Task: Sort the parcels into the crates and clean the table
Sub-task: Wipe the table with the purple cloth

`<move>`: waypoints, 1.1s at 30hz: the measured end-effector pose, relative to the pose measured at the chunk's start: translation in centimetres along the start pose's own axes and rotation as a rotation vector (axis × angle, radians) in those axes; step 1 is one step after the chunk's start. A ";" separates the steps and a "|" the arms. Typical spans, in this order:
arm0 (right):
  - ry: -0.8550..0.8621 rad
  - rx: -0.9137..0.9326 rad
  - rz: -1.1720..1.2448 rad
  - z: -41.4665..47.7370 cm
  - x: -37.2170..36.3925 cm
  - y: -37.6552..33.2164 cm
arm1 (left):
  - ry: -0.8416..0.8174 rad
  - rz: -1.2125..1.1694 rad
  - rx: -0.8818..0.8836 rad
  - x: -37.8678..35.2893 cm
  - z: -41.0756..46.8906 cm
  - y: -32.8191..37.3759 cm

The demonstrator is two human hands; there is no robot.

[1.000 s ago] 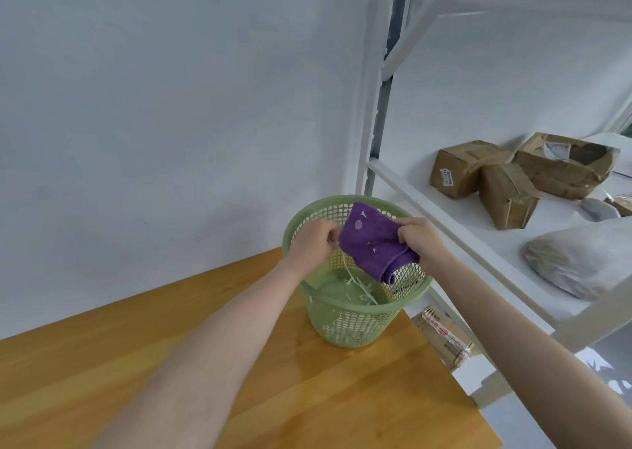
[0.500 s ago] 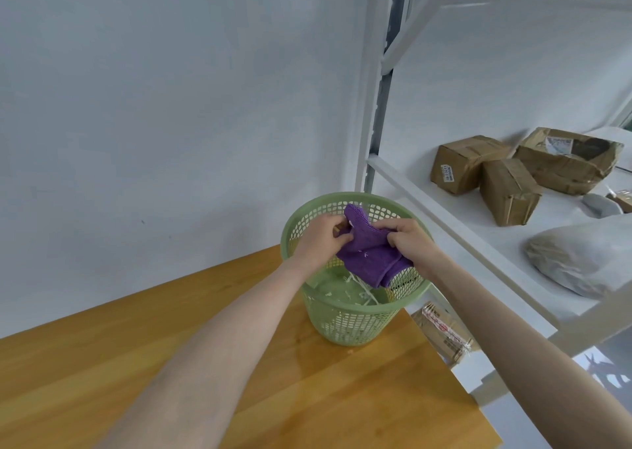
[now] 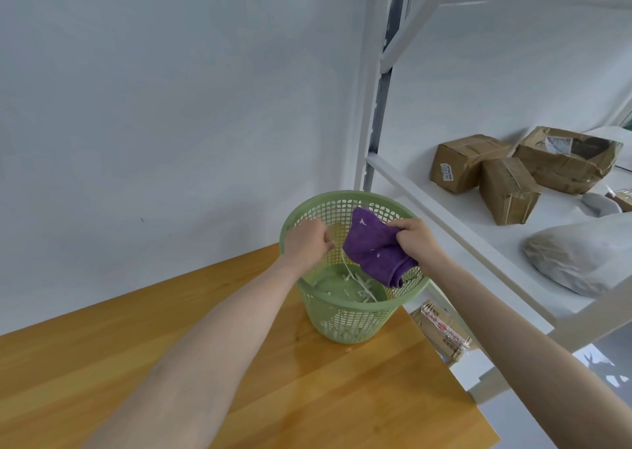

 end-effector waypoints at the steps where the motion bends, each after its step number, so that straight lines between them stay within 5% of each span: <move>1: 0.010 0.000 -0.012 0.1 0.1 0.1 | -0.019 0.029 0.017 -0.2 0.0 -0.2; 7: -0.025 0.061 -0.134 -0.6 -0.6 -0.9 | -0.030 -0.150 -0.197 -0.5 0.0 2.6; 12: -0.048 0.120 -0.225 -0.6 -1.1 -1.5 | 0.132 -0.226 -0.230 0.1 0.0 3.2; 17: -0.078 0.247 -0.375 -1.0 -1.4 -2.3 | 0.056 -0.229 -0.355 0.0 -0.2 3.8; 22: -0.090 0.293 -0.466 -1.5 -1.8 -2.5 | 0.019 -0.379 -0.272 0.1 0.2 3.2; 28: 0.091 0.161 -0.393 -1.4 0.7 -1.2 | 0.093 -0.108 -0.129 0.7 -0.4 1.4; 33: 0.235 0.123 -0.165 -2.3 3.4 -1.3 | -0.014 0.151 -0.032 -0.1 -1.4 -0.5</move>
Point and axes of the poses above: each hand's wrist, its own z-axis towards the middle knuckle, its own x-axis out of the back of the hand, y = z × x, the point moved 5 cm from there along z, towards the middle knuckle, and after that the axes turned 8 degrees about -y, right-handed, at the moved point
